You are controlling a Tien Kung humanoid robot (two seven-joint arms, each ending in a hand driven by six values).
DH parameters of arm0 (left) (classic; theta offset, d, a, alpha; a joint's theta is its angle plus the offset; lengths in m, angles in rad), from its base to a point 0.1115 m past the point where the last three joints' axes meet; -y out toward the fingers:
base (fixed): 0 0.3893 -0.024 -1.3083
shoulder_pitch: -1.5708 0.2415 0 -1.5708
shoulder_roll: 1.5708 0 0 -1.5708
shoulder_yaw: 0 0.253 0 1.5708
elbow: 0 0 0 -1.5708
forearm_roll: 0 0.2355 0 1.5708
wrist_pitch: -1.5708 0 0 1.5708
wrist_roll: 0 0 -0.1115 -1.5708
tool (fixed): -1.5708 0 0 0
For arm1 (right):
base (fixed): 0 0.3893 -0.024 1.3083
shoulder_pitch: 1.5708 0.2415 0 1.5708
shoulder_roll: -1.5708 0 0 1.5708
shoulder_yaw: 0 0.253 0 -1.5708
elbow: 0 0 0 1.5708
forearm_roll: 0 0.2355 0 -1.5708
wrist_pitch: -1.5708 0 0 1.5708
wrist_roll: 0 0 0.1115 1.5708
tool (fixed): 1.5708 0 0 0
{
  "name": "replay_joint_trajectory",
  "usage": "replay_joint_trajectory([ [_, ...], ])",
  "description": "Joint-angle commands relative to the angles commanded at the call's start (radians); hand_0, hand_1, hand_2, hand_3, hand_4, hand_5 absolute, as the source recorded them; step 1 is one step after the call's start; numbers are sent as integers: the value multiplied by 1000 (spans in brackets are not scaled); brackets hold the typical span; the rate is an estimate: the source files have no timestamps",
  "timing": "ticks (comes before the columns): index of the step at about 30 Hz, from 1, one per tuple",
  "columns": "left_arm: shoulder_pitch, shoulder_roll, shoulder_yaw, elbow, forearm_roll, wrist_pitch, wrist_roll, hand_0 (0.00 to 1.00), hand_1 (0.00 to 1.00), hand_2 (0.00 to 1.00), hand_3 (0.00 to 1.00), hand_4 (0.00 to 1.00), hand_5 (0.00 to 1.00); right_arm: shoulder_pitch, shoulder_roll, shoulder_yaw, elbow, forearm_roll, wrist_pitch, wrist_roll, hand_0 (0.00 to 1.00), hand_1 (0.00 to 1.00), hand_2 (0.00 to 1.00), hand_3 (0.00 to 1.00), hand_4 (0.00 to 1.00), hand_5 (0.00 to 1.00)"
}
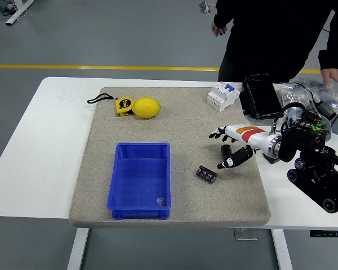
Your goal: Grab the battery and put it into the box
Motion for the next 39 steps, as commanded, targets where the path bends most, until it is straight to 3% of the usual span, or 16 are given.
replay_joint_trajectory([
  [7,-1,3,3,0,1,-2,1,731,687,698,593,639,567,22,32,-33,-82,-42,-28,4,571,681,780,825,998,286],
  [17,-7,2,7,0,-4,-2,0,731,688,699,592,640,565,18,43,-37,-137,-44,-60,7,557,661,768,814,998,283],
  [39,-5,-2,6,0,1,-2,0,732,690,703,594,642,561,1,53,-46,-172,-36,-106,4,449,586,685,715,998,281],
])
